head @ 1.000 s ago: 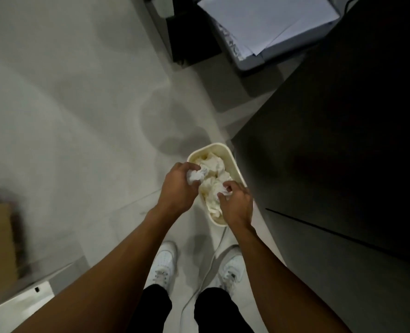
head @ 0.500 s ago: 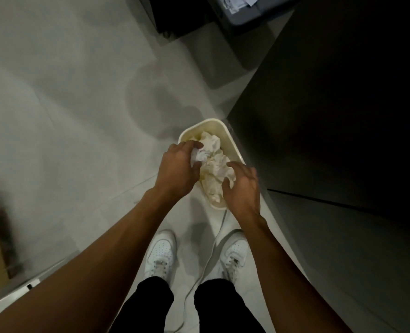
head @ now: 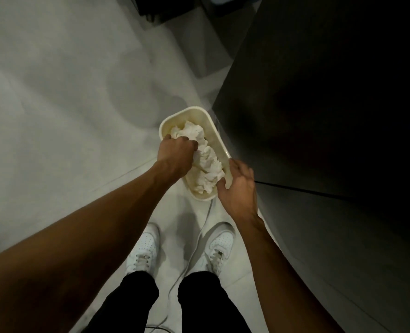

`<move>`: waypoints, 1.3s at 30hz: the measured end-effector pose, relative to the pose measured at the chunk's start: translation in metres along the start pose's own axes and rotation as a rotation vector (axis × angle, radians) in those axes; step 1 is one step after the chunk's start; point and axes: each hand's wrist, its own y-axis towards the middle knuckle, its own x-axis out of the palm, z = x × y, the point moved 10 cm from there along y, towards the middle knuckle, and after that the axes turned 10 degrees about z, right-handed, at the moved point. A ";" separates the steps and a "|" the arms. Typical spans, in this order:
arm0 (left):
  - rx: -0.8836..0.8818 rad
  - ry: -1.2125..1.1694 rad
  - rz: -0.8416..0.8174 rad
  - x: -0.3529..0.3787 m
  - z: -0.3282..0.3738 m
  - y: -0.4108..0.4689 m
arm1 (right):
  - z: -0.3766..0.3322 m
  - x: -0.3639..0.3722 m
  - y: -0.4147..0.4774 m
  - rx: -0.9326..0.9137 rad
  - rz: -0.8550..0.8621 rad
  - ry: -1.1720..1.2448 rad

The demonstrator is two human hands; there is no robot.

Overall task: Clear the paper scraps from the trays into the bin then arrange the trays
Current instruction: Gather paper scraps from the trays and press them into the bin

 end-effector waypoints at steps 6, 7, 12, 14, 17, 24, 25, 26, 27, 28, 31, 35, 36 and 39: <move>0.042 0.053 -0.119 0.020 0.002 0.002 | -0.001 -0.001 0.001 0.021 -0.050 -0.008; 0.048 0.030 -0.138 0.020 0.003 0.001 | -0.001 -0.001 0.000 0.025 -0.074 -0.017; 0.022 -0.250 -0.058 -0.034 0.000 -0.024 | -0.009 -0.016 -0.009 0.074 -0.148 -0.054; -0.027 -0.375 -0.051 -0.062 -0.008 -0.042 | -0.016 -0.026 -0.012 0.080 -0.153 -0.046; -0.064 -0.461 -0.039 -0.105 -0.018 -0.070 | -0.042 -0.057 -0.019 0.120 -0.151 0.052; -0.143 -0.661 0.088 -0.237 -0.028 -0.129 | -0.159 -0.200 -0.050 0.190 -0.106 0.230; -0.154 -0.691 0.106 -0.257 -0.029 -0.137 | -0.171 -0.219 -0.056 0.200 -0.092 0.248; -0.158 -0.719 0.126 -0.278 -0.029 -0.144 | -0.183 -0.238 -0.060 0.201 -0.074 0.272; -0.152 -0.746 0.143 -0.300 -0.028 -0.150 | -0.197 -0.258 -0.064 0.198 -0.053 0.299; -0.143 -0.773 0.155 -0.322 -0.026 -0.157 | -0.210 -0.279 -0.069 0.190 -0.030 0.324; -0.130 -0.828 0.192 -0.392 -0.024 -0.174 | -0.247 -0.342 -0.086 0.161 0.030 0.367; -0.083 -0.839 0.287 -0.490 -0.018 -0.197 | -0.288 -0.425 -0.112 0.123 0.129 0.435; -0.061 -0.841 0.307 -0.513 -0.015 -0.203 | -0.298 -0.447 -0.119 0.106 0.151 0.451; 0.012 -0.854 0.362 -0.574 -0.003 -0.221 | -0.318 -0.510 -0.136 0.053 0.237 0.489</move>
